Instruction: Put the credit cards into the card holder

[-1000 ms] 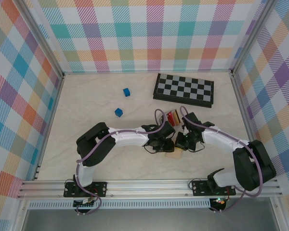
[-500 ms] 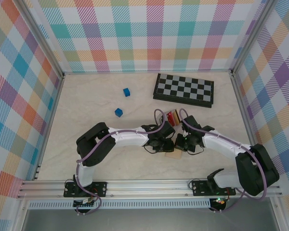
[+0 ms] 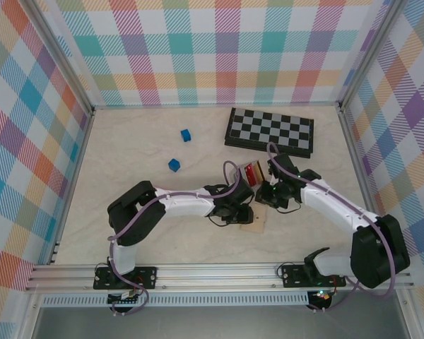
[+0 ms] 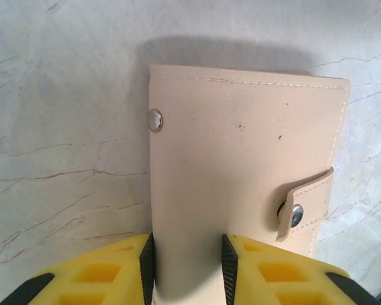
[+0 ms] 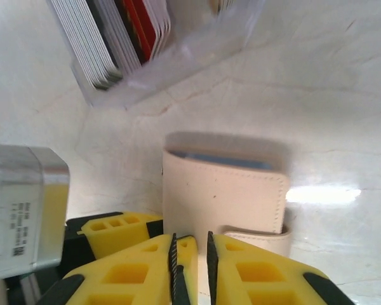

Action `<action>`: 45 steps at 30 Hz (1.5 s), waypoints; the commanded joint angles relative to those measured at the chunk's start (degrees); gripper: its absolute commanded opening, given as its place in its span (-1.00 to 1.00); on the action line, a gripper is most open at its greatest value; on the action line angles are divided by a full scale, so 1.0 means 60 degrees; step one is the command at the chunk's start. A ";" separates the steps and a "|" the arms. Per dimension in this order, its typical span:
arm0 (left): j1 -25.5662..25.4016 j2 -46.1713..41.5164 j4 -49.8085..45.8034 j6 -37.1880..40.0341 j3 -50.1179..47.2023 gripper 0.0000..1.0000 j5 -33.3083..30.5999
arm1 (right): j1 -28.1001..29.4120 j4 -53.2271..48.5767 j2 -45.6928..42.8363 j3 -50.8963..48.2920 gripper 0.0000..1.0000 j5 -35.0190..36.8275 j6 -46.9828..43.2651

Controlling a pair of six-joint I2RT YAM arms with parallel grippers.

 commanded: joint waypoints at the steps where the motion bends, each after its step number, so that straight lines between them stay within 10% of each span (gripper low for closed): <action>1: -0.0088 -0.0606 0.0191 0.0110 -0.0334 -0.21 -0.0241 | -0.0355 -0.0811 -0.0465 0.0049 -0.49 0.0653 -0.0138; 10: 0.0769 -0.3784 -0.0814 0.1012 -0.1582 0.58 -0.3303 | -0.1901 -0.0411 -0.1602 0.0240 0.37 0.4882 -0.1120; 13: 0.2003 -0.4967 -0.1977 0.1824 -0.1776 0.70 -0.5237 | -0.2002 0.2040 -0.1278 -0.0517 0.66 0.6744 -0.2669; 21: 0.5570 -0.6649 -0.1737 0.3600 -0.3295 1.00 -0.9483 | -0.2531 0.8549 0.0885 -0.2212 0.78 0.6514 -0.6043; 30: 0.7379 -0.6412 0.5806 0.6172 -0.6911 1.00 -0.9137 | -0.3827 1.0364 0.1791 -0.2476 0.74 0.2987 -0.6388; 36: 0.7764 -0.4940 0.7802 0.7349 -0.6974 1.00 -0.7814 | -0.3894 1.3156 0.1268 -0.4072 0.74 0.1854 -0.6513; 45: 0.8709 -0.3678 1.0579 0.7827 -0.7798 1.00 -0.4606 | -0.3851 1.4270 0.2309 -0.4206 1.00 0.3269 -0.5970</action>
